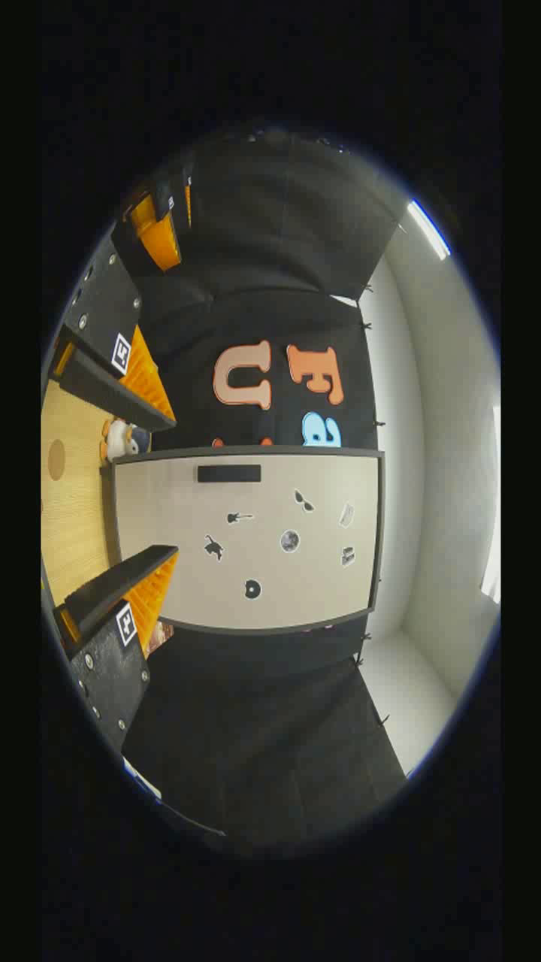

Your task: Open the cabinet door with the right hand, grasp the bottle in the cabinet with the left hand and place it on the coaster, then close the cabinet door with the right hand.

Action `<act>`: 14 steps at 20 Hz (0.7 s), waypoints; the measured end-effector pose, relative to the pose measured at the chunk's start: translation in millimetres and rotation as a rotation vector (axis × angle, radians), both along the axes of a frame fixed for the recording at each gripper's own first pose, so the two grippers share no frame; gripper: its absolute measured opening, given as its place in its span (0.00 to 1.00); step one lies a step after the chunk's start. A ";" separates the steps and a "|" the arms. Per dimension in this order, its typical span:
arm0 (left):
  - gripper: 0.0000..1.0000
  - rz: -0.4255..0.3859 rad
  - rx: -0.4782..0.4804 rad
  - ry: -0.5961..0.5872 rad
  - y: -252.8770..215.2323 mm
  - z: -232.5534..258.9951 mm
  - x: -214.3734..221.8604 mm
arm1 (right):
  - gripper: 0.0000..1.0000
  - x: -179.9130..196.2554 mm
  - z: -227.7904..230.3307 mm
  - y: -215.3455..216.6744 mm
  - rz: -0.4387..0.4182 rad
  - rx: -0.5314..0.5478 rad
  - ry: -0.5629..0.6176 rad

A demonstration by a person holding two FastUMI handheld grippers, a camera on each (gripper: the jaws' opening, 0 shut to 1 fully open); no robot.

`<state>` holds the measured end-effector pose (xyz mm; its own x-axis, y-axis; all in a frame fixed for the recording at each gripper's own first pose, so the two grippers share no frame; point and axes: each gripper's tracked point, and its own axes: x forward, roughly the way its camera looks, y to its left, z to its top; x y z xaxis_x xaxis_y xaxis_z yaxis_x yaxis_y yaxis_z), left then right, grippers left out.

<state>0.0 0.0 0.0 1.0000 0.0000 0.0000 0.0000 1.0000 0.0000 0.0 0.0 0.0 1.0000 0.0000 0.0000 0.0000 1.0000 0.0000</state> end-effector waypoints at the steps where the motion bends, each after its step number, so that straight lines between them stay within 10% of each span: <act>1: 0.97 -0.002 0.005 -0.003 -1.2 1.2 -1.2 | 0.95 0.1 0.1 -1.0 0.001 0.001 0.000; 14: 0.94 -0.008 0.013 -0.007 -21.1 8.8 -1.7 | 0.94 6.7 -8.6 -25.5 -0.006 -0.001 0.015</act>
<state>-1.7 -21.1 8.8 0.9999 -0.0077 0.0065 0.0077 0.9999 0.0129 6.7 -25.5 -8.6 0.9999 -0.0065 -0.0145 0.0065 1.0000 -0.0010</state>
